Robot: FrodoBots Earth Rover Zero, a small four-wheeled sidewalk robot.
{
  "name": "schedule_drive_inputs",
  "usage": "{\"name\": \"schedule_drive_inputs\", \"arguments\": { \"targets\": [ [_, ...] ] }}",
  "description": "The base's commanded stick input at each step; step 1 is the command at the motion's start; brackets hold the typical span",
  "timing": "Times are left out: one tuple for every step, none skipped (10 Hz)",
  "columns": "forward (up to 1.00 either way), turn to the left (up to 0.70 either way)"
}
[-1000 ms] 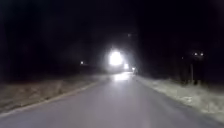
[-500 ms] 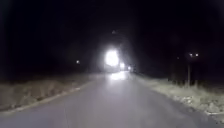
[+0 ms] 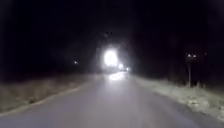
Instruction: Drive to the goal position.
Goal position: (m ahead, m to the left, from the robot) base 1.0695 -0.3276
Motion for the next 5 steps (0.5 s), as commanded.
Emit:
{"name": "schedule_drive_inputs", "arguments": {
  "targets": [
    [1.00,-0.02],
    [1.00,-0.02],
    [1.00,-0.01],
    [1.00,-0.01],
    [1.00,0.00]
  ]
}}
